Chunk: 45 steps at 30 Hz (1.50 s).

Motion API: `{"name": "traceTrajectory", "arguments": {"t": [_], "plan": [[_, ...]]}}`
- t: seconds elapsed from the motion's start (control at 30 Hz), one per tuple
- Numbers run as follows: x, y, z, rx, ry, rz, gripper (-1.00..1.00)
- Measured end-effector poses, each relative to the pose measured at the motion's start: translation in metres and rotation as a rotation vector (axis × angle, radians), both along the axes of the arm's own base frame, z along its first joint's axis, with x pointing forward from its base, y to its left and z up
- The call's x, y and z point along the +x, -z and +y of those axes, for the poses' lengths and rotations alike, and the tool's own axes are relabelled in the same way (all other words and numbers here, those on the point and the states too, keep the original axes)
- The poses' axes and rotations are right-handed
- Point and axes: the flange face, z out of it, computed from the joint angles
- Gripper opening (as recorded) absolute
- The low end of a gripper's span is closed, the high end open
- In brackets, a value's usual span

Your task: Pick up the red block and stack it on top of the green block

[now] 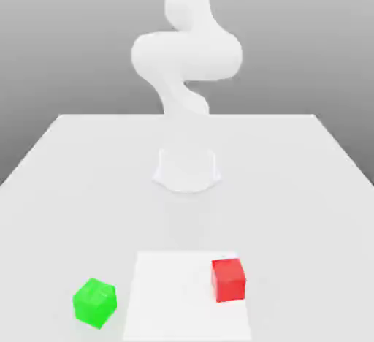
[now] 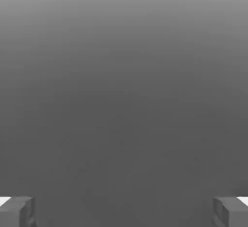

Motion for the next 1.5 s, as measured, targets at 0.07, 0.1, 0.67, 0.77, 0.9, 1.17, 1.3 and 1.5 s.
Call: {"name": "traceTrajectory", "arguments": {"t": [0.07, 0.1, 0.67, 0.77, 0.9, 1.17, 1.3, 1.5], "plan": [[0.025, 0.045, 0.007, -0.003, -0.013, 0.073, 0.0], [0.036, 0.067, 0.011, -0.004, -0.019, 0.107, 0.0], [0.028, 0.434, 0.064, -0.054, -0.125, 0.681, 0.0], [0.022, 0.472, 0.064, -0.056, -0.126, 0.71, 0.0], [0.02, 0.513, 0.064, -0.056, -0.126, 0.714, -1.0], [0.02, 0.507, 0.064, -0.056, -0.126, 0.713, -1.0], [0.02, 0.468, 0.064, -0.057, -0.126, 0.714, -1.0], [0.051, 0.436, -0.052, 0.063, 0.194, 0.714, -1.0]]}}
